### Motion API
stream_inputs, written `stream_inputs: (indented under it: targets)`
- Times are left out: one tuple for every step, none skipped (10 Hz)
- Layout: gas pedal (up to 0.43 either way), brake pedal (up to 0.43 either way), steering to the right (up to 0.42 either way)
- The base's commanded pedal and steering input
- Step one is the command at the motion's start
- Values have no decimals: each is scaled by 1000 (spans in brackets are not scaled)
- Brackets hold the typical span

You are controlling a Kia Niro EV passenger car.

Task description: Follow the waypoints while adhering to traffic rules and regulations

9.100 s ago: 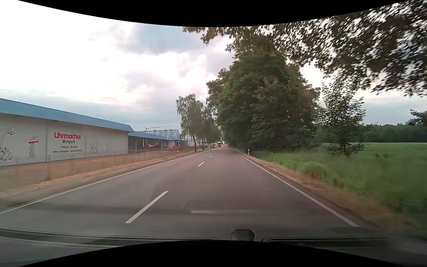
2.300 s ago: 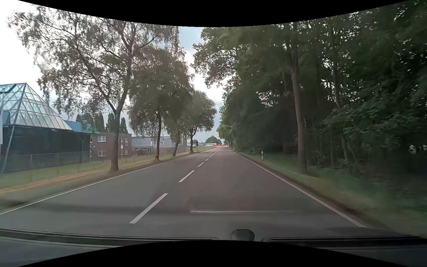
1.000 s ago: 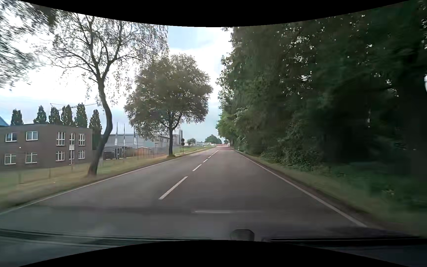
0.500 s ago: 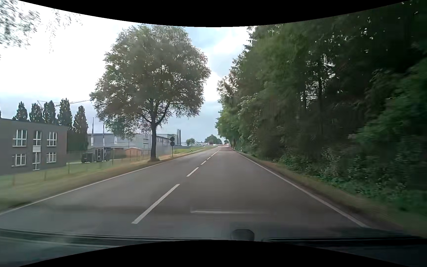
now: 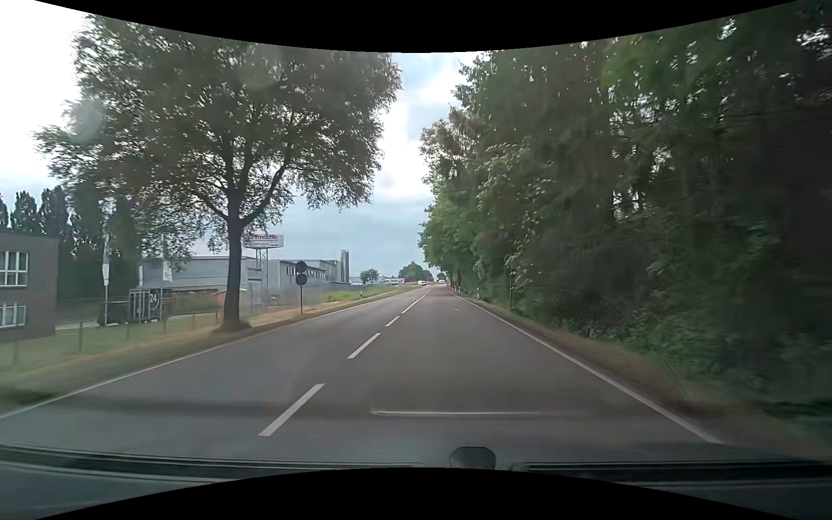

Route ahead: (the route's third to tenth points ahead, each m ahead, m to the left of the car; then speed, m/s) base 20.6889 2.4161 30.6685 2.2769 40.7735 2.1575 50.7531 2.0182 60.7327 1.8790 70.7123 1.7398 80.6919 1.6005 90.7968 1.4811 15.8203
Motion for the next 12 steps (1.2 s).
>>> stream_inputs:
  targets:
    - [150,0,-3]
    - [150,0,-3]
    - [150,0,-3]
    - [150,0,-3]
    - [150,0,-3]
    - [150,0,-3]
    - [150,0,-3]
    - [150,0,-3]
    - [150,0,-3]
    - [150,0,-3]
    - [150,0,-3]
    - [150,0,-3]
